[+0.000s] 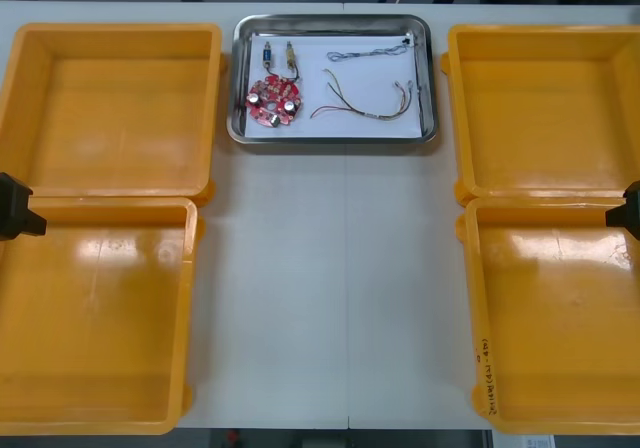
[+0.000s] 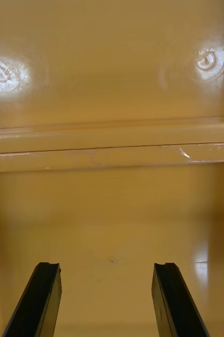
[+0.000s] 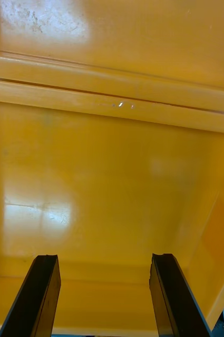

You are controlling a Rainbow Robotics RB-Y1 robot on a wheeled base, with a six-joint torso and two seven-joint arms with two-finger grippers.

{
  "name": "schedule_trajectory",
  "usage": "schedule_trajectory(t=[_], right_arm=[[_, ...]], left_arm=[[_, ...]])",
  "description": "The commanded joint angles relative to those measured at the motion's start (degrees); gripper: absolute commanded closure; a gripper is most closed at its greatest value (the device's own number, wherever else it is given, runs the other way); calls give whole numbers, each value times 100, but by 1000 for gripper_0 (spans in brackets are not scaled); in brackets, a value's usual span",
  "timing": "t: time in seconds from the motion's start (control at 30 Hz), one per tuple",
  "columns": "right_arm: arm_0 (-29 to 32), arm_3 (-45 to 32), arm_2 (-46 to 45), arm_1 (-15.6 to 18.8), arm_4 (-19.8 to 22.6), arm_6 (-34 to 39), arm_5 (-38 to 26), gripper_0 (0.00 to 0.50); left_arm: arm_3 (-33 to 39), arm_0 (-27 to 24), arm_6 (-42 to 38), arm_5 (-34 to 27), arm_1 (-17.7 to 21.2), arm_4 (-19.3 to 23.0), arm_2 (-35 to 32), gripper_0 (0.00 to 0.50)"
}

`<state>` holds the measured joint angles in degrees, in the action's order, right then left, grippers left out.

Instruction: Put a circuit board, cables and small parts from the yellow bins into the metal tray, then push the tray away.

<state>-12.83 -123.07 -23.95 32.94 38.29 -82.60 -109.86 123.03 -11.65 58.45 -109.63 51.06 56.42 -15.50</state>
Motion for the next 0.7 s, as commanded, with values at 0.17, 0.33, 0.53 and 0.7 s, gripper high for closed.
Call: schedule_trajectory(t=[0.17, 0.33, 0.53, 0.7], right_arm=[[79, -41, -66, 222, 47, 183, -14, 0], [79, -41, -66, 222, 47, 183, -14, 0], [79, -41, -66, 222, 47, 183, -14, 0], [79, -41, -66, 222, 47, 183, -14, 0]], left_arm=[[151, 84, 500, -37, 255, -43, -164, 0], [151, 84, 500, -37, 255, -43, -164, 0], [151, 84, 500, -37, 255, -43, -164, 0], [151, 84, 500, -37, 255, -43, -164, 0]])
